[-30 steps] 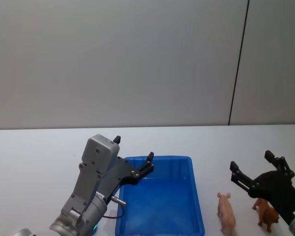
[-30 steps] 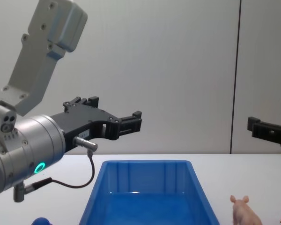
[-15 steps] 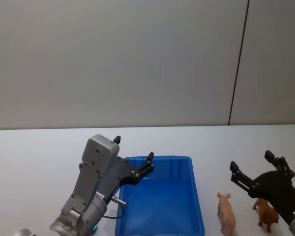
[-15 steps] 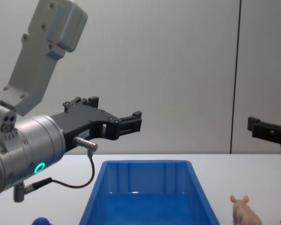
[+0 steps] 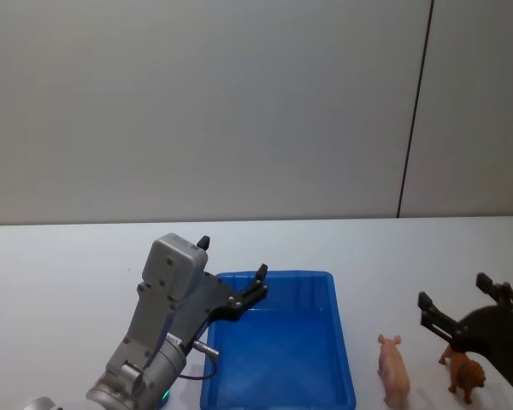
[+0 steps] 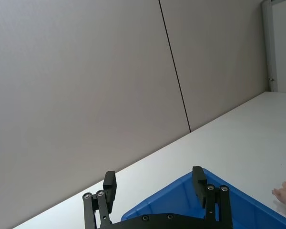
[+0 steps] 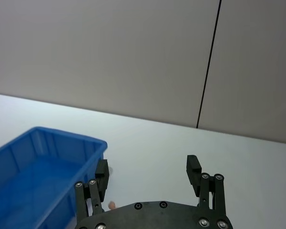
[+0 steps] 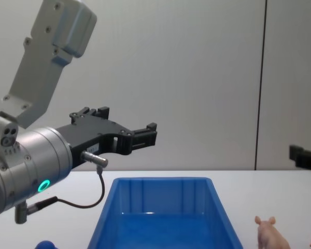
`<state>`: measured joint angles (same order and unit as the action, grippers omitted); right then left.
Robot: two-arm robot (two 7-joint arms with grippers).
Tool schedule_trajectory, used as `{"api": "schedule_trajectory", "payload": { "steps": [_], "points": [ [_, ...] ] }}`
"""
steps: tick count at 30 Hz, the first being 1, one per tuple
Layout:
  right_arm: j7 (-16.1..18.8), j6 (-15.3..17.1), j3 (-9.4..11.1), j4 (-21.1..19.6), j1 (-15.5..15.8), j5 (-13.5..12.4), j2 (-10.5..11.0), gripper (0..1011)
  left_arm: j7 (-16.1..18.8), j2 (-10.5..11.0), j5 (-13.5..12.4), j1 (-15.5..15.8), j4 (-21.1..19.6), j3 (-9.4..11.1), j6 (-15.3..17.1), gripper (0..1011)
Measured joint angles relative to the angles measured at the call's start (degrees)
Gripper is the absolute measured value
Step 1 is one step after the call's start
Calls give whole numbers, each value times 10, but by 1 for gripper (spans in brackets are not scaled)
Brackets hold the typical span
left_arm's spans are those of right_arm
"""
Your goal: Pick up the two dolls from the table and place them into the box.
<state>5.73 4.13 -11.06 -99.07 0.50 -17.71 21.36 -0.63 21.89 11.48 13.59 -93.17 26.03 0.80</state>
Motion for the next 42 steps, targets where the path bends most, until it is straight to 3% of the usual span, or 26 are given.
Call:
{"api": "schedule_trajectory", "payload": {
  "steps": [16,30,36,42],
  "points": [
    [31,52,21,22,19,-15,34,1001,0,0,0,0,0,0,0,1003],
    [44,93,23,46,24,-21,39,996,0,0,0,0,0,0,0,1003],
    [45,102,22,55,24,-24,37,880,0,0,0,0,0,0,0,1003],
    [46,109,21,64,22,-30,34,678,0,0,0,0,0,0,0,1003]
  ]
}}
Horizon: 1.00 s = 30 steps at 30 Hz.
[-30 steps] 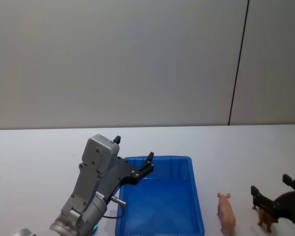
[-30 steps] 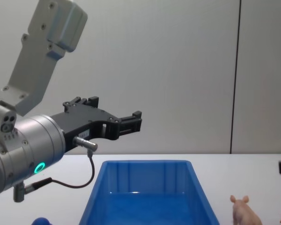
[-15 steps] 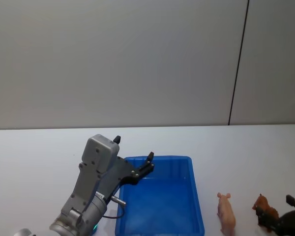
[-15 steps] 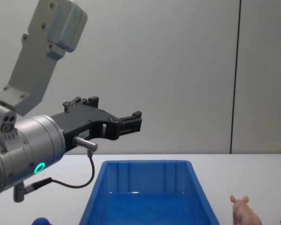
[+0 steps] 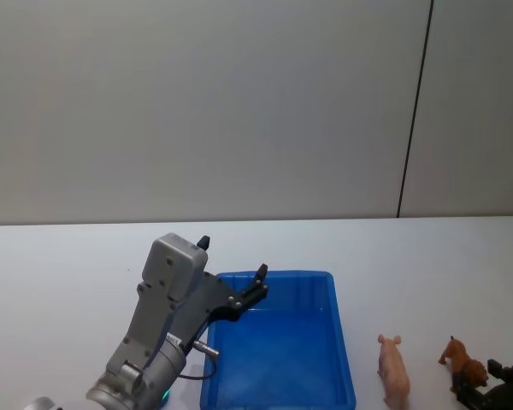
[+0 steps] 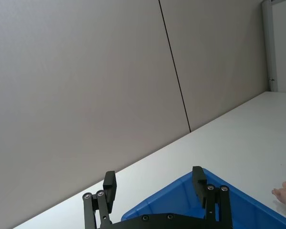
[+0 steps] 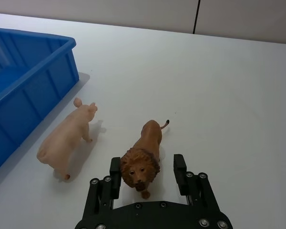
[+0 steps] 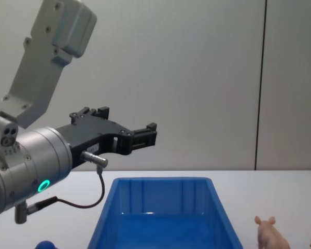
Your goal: Pick up the two dolls from the table and place them into the box.
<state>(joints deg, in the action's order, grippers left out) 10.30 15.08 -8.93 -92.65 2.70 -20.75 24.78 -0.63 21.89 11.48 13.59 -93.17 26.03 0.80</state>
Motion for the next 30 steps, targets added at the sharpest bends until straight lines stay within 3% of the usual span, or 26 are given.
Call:
{"api": "schedule_trajectory", "payload": {
  "steps": [3,7,9,21,30],
  "points": [
    [0,0,0,2,0,-2,-1,617,0,0,0,0,0,0,0,1003],
    [0,-3,0,2,0,-3,-2,460,0,0,0,0,0,0,0,1003],
    [0,-7,0,2,0,-3,-2,438,0,0,0,0,0,0,0,1003],
    [5,-47,1,-19,-6,11,-4,433,0,0,0,0,0,0,0,1003],
    [35,-57,-6,-47,-31,18,-15,433,0,0,0,0,0,0,0,1003]
  ]
}}
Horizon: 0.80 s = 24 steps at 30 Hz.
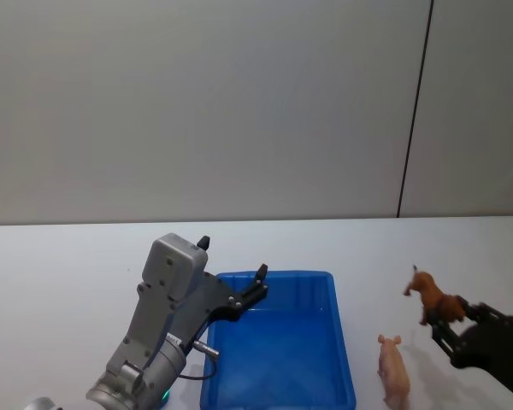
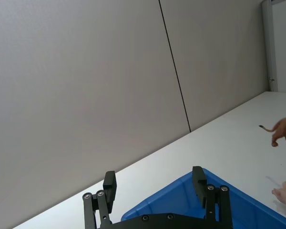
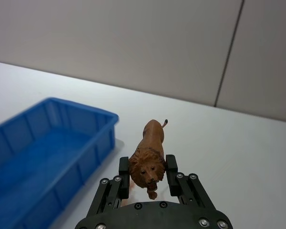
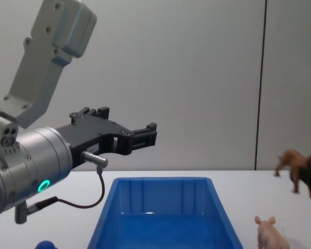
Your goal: Pick up the two dolls from the table and place them into the box.
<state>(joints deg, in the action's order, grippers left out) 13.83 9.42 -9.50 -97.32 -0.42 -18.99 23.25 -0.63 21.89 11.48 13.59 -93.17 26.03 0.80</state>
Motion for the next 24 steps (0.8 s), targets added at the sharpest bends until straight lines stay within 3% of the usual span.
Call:
{"api": "schedule_trajectory", "payload": {
  "steps": [14,24],
  "points": [
    [68,55,-32,-11,-56,8,-44,433,0,0,0,0,0,0,0,1003],
    [101,92,-67,14,-91,46,-82,433,0,0,0,0,0,0,0,1003]
  ]
}}
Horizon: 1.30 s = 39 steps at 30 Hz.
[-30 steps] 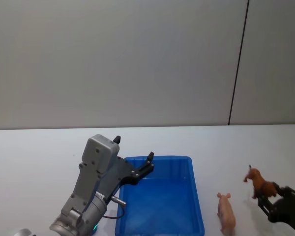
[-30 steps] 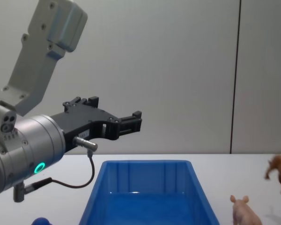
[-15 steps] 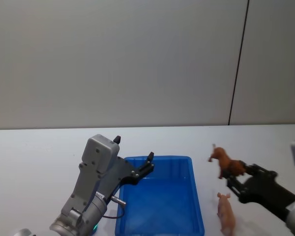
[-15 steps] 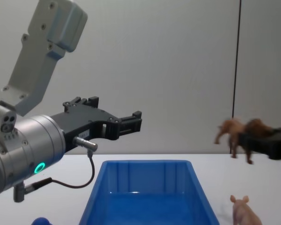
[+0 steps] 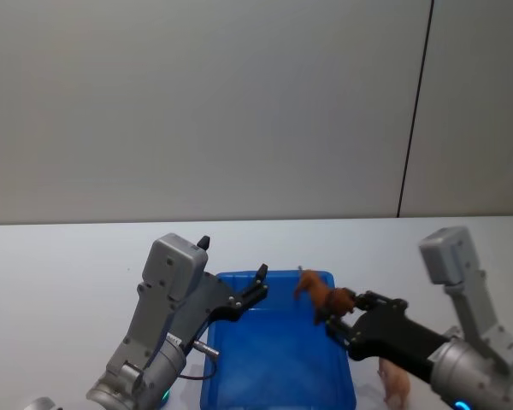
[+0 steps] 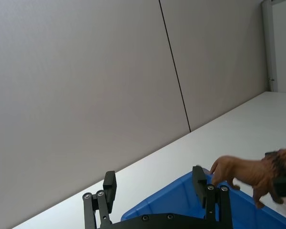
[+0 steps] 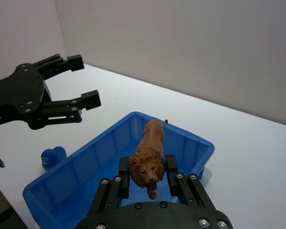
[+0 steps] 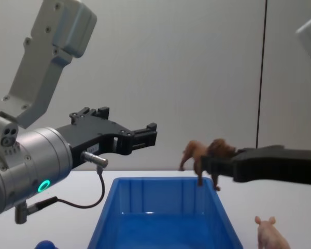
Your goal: Pick up the two dolls from the table and place them into the box.
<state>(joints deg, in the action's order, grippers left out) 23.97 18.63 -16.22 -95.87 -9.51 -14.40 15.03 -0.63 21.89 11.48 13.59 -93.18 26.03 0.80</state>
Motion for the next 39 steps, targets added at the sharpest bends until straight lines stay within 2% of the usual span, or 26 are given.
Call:
{"api": "schedule_trajectory", "payload": {
  "steps": [5,8,9,11,14,17,20,24,39],
  "points": [
    [11,6,-16,17,-11,22,-14,524,0,0,0,0,0,0,0,1003],
    [15,6,-23,25,-16,34,-19,630,0,0,0,0,0,0,0,1003],
    [16,6,-25,28,-17,36,-21,693,0,0,0,0,0,0,0,1003],
    [16,4,-27,31,-18,41,-22,710,0,0,0,0,0,0,0,1003],
    [15,-3,-32,37,-19,51,-25,825,0,0,0,0,0,0,0,1003],
    [11,-8,-33,38,-18,55,-25,877,0,0,0,0,0,0,0,1003],
    [2,-15,-33,38,-14,56,-21,987,0,0,0,0,0,0,0,1003],
    [-7,-20,-31,33,-7,54,-15,1001,0,0,0,0,0,0,0,1003],
    [-68,-25,-6,-5,50,5,31,1001,0,0,0,0,0,0,0,1003]
  ]
}}
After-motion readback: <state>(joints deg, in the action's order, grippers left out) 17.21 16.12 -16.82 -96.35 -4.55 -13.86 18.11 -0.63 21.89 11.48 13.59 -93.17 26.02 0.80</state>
